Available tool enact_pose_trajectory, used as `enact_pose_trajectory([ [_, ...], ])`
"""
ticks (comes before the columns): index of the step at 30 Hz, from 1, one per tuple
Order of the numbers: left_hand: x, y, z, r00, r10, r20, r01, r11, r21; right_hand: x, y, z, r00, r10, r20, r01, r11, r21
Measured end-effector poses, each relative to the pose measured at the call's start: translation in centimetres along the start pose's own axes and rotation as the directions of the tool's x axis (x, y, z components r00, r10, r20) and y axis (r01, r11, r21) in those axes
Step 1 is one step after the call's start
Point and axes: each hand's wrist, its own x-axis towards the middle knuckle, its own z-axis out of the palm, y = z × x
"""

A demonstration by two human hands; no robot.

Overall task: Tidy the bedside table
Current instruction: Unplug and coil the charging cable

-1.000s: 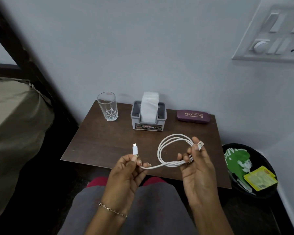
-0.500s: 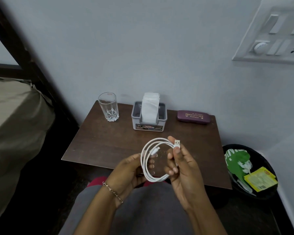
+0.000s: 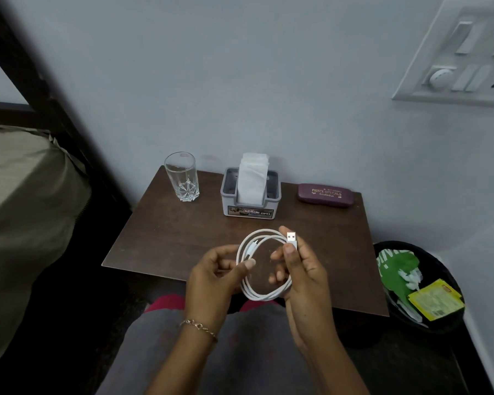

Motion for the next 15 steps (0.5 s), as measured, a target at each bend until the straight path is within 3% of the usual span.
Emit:
enact_pose_trajectory([
  [2, -0.1, -0.4, 0.2, 0.993, 0.077, -0.094, -0.067, 0.992, 0.104, -0.1, 0.1, 0.2, 1.0, 0.001, 0.002, -0.001, 1.0, 0.02],
  [6, -0.5, -0.7, 0.5, 0.991, 0.121, -0.051, -0.107, 0.972, 0.211, -0.2, 0.3, 0.4, 1.0, -0.007, 0.031, 0.006, 0.999, 0.053],
  [8, -0.4, -0.3, 0.4, 1.0, 0.016, 0.01, -0.016, 0.999, 0.034, -0.1, 0.4, 0.2, 1.0, -0.006, 0.018, 0.005, 1.0, 0.022],
  [10, -0.4, 0.2, 0.3, 0.984, -0.142, 0.109, 0.165, 0.959, -0.231, 0.1, 0.5, -0.1, 1.0, -0.005, -0.011, 0.005, 1.0, -0.015],
  [15, -0.2, 0.4, -0.2, 0.888, -0.352, 0.295, 0.458, 0.633, -0.624, 0.6, 1.5, -0.3, 0.995, 0.045, -0.085, -0.048, 0.998, -0.032],
])
